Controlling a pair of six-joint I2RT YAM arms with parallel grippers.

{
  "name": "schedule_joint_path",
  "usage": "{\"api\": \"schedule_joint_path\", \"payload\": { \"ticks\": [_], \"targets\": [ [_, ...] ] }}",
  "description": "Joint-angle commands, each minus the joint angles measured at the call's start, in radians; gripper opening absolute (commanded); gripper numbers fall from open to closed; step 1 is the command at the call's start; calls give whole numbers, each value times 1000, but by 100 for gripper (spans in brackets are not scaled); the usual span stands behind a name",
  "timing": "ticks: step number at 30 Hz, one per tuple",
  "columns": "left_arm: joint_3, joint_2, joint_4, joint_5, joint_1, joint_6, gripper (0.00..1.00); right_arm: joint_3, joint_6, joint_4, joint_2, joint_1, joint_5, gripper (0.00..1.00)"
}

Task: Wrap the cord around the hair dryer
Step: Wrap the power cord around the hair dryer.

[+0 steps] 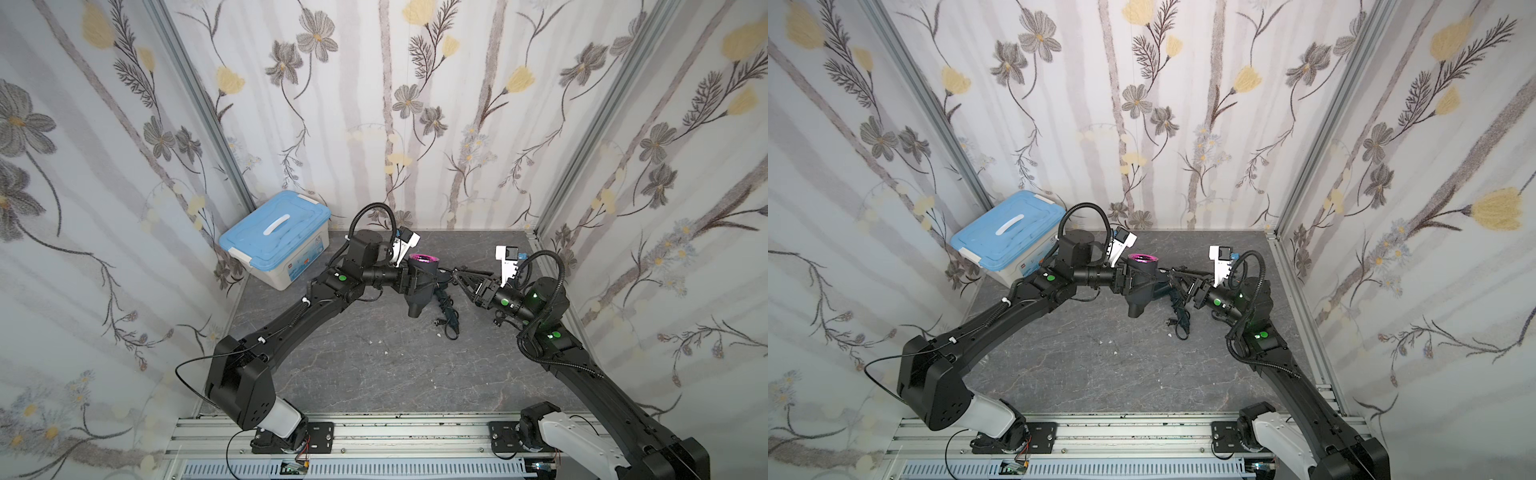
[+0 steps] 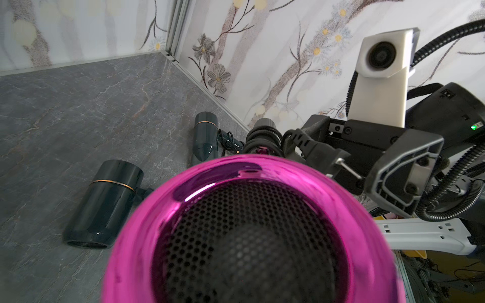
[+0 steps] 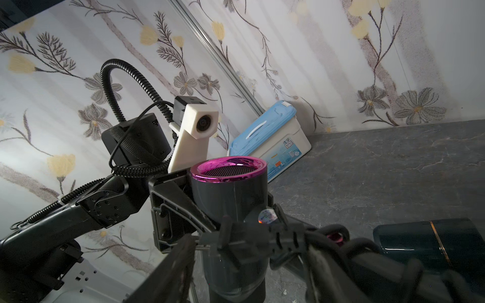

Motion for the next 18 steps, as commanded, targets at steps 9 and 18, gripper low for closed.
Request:
{"api": "schedule_joint_path", "payload": {
  "ticks": [9, 18],
  "targets": [
    [25, -11, 44, 200, -14, 32, 0, 125, -340, -265, 39, 6, 108, 71],
    [34, -13, 50, 201, -13, 25, 0, 152, -473, -364, 64, 7, 112, 73]
  ]
}}
